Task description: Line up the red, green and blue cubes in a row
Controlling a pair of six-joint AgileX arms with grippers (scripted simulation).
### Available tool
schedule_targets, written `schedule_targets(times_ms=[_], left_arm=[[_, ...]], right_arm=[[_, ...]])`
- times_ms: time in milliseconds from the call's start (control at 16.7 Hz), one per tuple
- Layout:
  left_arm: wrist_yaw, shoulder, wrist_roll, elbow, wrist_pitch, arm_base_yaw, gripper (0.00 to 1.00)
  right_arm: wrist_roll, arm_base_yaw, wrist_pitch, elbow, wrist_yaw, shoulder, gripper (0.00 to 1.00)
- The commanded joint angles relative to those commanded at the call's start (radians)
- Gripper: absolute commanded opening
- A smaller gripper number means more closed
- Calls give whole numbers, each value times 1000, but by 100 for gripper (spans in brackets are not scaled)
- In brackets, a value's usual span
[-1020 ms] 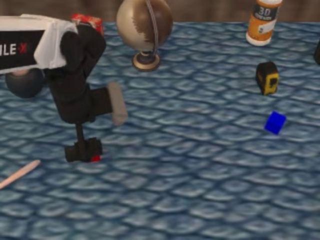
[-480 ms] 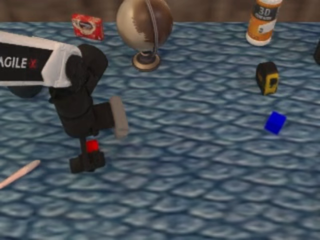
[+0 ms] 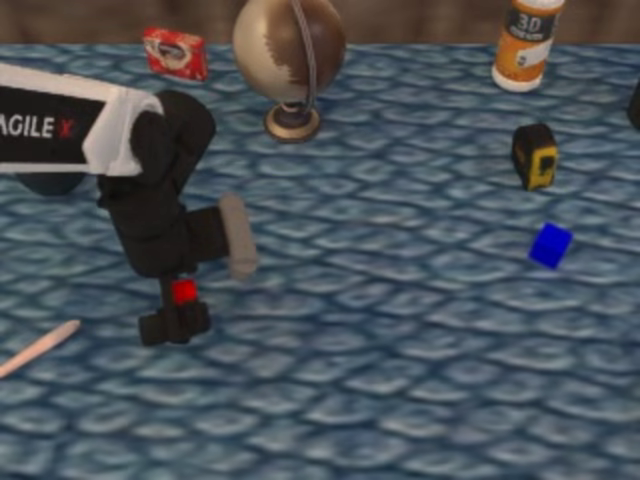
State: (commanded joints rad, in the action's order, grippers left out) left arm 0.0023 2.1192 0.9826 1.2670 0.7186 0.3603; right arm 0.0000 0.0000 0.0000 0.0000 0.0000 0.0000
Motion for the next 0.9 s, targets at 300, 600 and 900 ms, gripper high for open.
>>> schedule_targets(times_ms=[300,600,900], left_arm=[[0,0,0,0,0,0,10],[0,0,0,0,0,0,0],[19,-54,-21,9,49,0,0]], right_arm=[[0,0,0,0,0,0,100],[0,0,0,0,0,0,100],[0,0,0,0,0,0,100]])
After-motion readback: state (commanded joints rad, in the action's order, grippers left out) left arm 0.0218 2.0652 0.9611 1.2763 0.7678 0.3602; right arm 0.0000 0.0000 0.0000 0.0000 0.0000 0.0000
